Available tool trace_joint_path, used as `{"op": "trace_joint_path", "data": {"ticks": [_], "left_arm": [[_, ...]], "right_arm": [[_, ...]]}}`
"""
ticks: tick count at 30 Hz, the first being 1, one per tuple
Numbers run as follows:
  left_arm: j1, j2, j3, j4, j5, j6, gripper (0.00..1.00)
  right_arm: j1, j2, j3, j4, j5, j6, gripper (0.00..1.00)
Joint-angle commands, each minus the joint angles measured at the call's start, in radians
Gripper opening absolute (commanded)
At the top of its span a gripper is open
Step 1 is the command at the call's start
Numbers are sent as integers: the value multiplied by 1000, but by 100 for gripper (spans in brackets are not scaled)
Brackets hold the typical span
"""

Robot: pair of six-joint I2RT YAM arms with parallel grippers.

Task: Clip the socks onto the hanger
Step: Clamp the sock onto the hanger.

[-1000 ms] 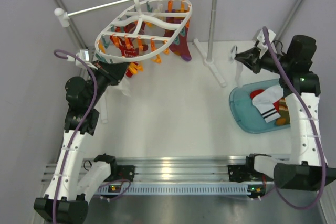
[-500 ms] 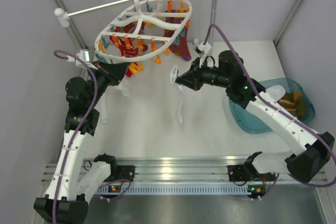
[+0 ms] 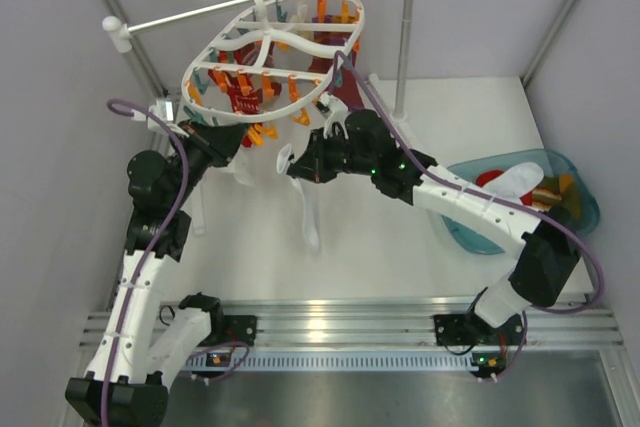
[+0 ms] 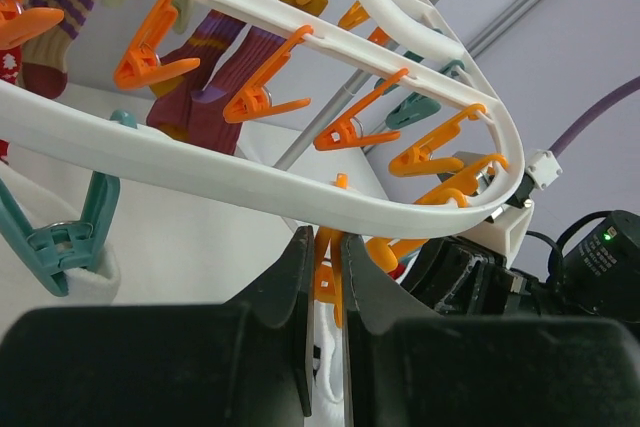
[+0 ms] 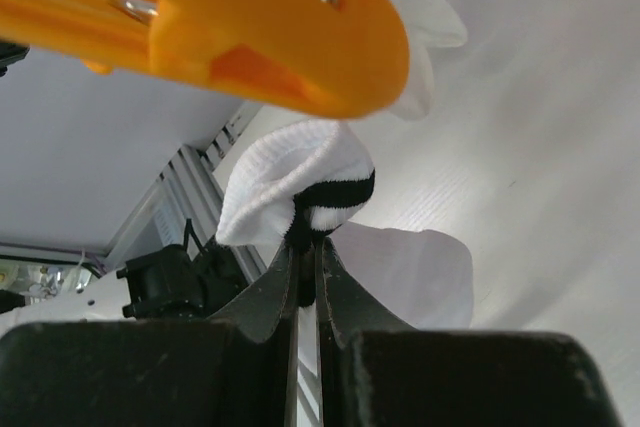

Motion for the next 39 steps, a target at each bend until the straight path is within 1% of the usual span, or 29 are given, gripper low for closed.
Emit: {"op": "trace_joint_path", "data": {"ticks": [1, 10, 35, 36, 39], "left_arm": [[3, -6, -18, 36, 0, -4, 0], [5, -6, -23, 29, 7, -7, 0], [5, -14, -49, 32, 26, -25, 0], [5, -12, -51, 30, 27, -25, 0], [5, -15, -58, 30, 29, -27, 0]], "right_arm": [[39, 15, 99, 72, 27, 53, 0], [59, 43, 158, 101, 17, 53, 0], [62, 115, 239, 128, 15, 35, 0], [62, 115, 241, 156, 15, 33, 0], [64, 120, 247, 172, 20, 36, 0]]}}
